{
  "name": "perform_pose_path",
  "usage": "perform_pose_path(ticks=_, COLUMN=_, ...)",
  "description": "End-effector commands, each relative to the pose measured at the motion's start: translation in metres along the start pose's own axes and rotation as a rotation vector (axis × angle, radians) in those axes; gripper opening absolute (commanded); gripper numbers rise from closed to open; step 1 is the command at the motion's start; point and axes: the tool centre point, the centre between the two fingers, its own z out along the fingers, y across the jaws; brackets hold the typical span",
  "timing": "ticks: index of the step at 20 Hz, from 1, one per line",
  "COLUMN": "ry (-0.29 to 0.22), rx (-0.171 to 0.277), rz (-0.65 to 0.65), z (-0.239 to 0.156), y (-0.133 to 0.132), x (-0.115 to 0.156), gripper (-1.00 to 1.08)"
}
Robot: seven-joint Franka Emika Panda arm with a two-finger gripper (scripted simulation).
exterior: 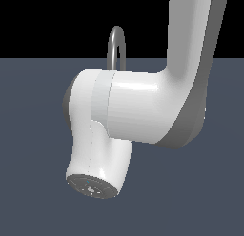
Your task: Turn on the faucet by rotating a designated handle.
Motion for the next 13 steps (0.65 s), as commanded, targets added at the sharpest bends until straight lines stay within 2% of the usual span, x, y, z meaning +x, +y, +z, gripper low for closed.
perform_pose_path(ticks=1, ry=0.02, rx=-0.01, rz=-0.015, z=0.0, y=-0.013, x=0.016, gripper=-1.0)
perform_pose_path(ticks=13, ry=0.022, rx=-0.017, rz=-0.037, z=0.002, y=-0.044, x=0.046, gripper=-1.0)
